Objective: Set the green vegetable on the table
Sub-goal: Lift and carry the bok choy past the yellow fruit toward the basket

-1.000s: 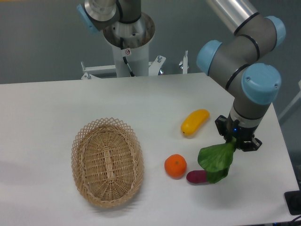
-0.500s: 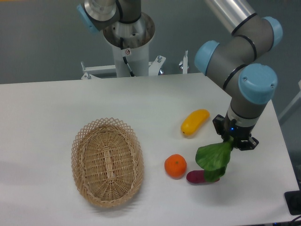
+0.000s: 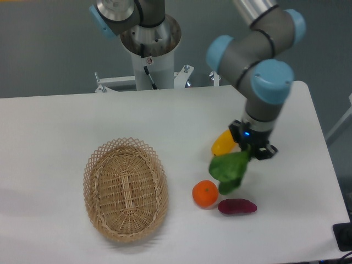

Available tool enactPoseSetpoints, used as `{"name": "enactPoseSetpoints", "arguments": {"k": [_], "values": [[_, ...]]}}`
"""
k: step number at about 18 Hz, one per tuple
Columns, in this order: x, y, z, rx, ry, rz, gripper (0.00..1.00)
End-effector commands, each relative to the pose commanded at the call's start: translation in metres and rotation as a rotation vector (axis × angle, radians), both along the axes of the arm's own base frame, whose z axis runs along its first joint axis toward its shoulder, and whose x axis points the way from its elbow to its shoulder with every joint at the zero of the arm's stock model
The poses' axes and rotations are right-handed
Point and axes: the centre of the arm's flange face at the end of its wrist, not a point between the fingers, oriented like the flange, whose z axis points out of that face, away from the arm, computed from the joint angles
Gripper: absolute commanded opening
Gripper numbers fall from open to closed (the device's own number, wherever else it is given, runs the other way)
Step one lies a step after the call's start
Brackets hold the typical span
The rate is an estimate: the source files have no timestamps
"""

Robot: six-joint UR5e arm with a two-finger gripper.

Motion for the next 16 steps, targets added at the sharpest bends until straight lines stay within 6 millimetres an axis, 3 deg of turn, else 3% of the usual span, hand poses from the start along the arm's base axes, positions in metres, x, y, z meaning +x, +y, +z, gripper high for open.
{"name": "enactPoseSetpoints", "arguments": {"k": [2, 8, 14, 16], "values": [[0.024, -0.014, -0.003, -0.008, -0.014, -0.037, 0.11], [0.072, -0.037, -0.015, -0.029, -0.043, -0.081, 0.11], [0.099, -0.055, -0.032, -0.053, -0.074, -0.178, 0.16], [0.103, -0.058, -0.035, -0.058, -0.078, -0.191, 0.23]]}}
